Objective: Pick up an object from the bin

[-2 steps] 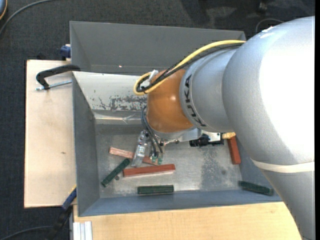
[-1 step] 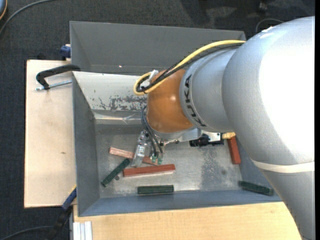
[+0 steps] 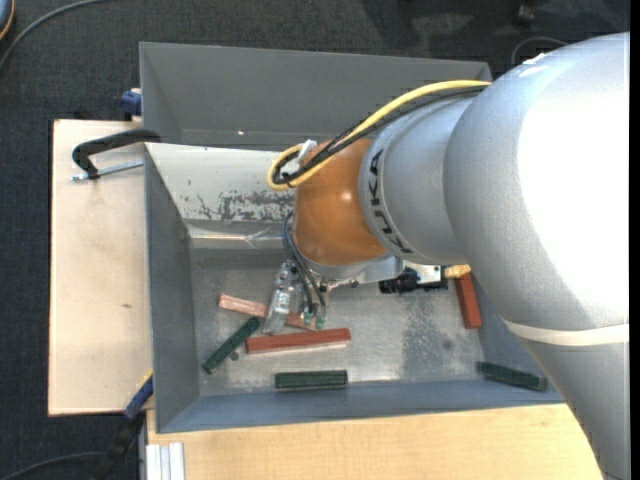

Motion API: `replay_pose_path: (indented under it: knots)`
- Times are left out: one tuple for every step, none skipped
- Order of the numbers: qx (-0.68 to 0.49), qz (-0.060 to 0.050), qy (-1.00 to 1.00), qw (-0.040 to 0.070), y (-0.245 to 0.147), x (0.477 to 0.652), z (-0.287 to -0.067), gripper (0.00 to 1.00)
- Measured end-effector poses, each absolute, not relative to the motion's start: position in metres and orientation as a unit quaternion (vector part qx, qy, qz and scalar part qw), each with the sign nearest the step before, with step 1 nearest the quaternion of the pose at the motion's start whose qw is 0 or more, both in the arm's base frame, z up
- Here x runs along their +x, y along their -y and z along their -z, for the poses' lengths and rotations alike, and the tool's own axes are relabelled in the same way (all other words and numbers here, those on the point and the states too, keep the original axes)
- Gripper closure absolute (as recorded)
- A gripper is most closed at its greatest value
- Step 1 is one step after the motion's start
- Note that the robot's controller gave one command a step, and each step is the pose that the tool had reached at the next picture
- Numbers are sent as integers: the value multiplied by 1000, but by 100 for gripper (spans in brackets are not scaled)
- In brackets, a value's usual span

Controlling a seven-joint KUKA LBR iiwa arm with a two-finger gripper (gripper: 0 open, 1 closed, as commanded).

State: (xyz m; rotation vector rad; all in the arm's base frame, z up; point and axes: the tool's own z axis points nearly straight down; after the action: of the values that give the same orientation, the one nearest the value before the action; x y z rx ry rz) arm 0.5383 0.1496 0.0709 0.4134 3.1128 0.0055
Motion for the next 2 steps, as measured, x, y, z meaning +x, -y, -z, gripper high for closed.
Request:
replay_pose_path:
  knots:
    - [132,-2,-991,1,-150,538,-71,100]
    - [132,-2,-991,1,-149,538,-71,100]
